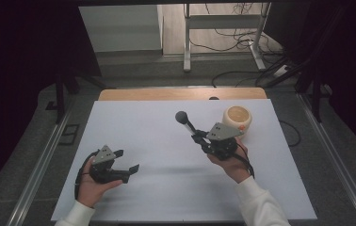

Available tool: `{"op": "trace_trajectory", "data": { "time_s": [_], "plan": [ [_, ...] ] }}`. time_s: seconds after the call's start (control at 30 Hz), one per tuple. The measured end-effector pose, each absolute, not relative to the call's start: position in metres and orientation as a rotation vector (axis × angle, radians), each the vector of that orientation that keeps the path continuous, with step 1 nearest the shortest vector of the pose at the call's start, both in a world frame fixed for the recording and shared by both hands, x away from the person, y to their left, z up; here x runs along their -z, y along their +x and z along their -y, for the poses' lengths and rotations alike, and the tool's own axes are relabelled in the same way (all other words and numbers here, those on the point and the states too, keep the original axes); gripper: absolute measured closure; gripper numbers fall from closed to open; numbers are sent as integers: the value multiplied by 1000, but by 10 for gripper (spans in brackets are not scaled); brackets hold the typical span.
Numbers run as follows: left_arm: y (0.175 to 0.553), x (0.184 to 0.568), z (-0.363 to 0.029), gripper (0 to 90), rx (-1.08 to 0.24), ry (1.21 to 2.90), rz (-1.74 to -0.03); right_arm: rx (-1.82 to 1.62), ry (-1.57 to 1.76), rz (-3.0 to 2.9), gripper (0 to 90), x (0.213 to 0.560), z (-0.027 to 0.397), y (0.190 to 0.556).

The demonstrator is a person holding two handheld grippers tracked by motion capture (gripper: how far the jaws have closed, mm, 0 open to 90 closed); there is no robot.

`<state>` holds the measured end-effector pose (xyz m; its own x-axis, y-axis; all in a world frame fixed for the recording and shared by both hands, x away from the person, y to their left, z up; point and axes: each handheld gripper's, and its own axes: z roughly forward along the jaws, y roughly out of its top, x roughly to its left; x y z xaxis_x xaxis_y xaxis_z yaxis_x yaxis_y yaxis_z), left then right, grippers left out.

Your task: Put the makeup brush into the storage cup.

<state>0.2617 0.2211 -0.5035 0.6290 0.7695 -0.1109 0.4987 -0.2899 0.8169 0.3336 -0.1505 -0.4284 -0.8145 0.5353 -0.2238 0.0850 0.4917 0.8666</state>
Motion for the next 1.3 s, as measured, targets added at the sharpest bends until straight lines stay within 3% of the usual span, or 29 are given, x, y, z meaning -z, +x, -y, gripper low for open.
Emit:
{"op": "trace_trajectory", "data": {
  "time_s": [1.3],
  "plan": [
    [262,505,-218,133,-363,1978,-1000,-1413,727,-2113,749,416,182,353]
  ]
}}
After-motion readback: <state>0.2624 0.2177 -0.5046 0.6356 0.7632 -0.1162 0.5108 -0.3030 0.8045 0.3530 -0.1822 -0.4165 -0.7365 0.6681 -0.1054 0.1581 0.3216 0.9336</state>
